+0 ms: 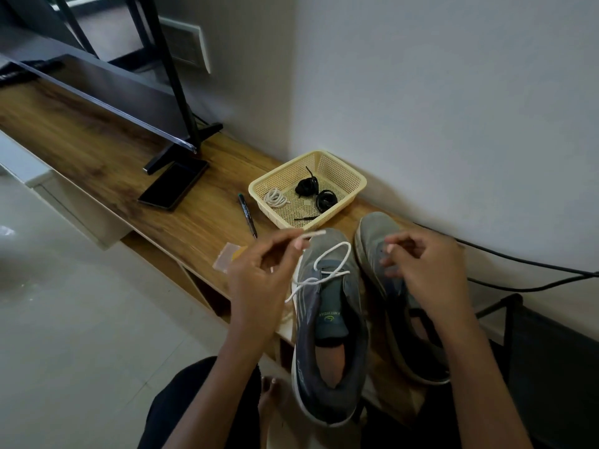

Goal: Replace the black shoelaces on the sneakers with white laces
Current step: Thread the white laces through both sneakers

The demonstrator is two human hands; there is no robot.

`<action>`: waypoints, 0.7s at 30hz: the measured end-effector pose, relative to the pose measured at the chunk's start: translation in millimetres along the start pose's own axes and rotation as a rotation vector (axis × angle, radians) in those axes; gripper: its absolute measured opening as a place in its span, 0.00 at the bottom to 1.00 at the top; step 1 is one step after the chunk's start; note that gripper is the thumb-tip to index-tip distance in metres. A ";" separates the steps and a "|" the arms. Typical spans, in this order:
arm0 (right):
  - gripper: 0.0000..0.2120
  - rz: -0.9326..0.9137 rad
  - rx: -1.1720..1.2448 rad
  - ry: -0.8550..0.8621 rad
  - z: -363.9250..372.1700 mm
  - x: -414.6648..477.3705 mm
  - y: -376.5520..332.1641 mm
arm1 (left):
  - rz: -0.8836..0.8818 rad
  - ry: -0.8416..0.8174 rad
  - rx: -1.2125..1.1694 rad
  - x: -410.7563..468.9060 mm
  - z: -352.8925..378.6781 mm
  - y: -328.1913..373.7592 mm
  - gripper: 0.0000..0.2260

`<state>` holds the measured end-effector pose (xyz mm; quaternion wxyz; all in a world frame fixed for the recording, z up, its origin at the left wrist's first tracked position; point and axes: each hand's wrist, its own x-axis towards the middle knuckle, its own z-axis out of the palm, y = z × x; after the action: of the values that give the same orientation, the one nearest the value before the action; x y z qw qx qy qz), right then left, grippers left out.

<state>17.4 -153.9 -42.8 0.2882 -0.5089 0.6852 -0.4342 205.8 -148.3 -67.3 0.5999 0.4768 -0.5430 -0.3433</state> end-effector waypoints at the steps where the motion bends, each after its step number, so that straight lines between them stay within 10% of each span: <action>1: 0.14 0.036 -0.013 -0.043 -2.5 -2.8 -2.9 | -0.009 -0.012 0.055 -2.3 3.6 -5.7 0.07; 6: 0.05 0.101 -0.424 -0.380 17.5 -21.7 -10.1 | -0.111 -0.033 0.158 -10.3 22.3 -23.1 0.03; 21: 0.12 0.097 -0.415 -0.051 46.5 -32.0 21.3 | 0.124 -0.123 0.582 -10.7 36.3 -40.4 0.08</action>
<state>56.9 -135.4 -84.5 0.2151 -0.5343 0.7762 -0.2565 172.7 -158.2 -110.5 0.4238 0.5729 -0.6820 -0.1644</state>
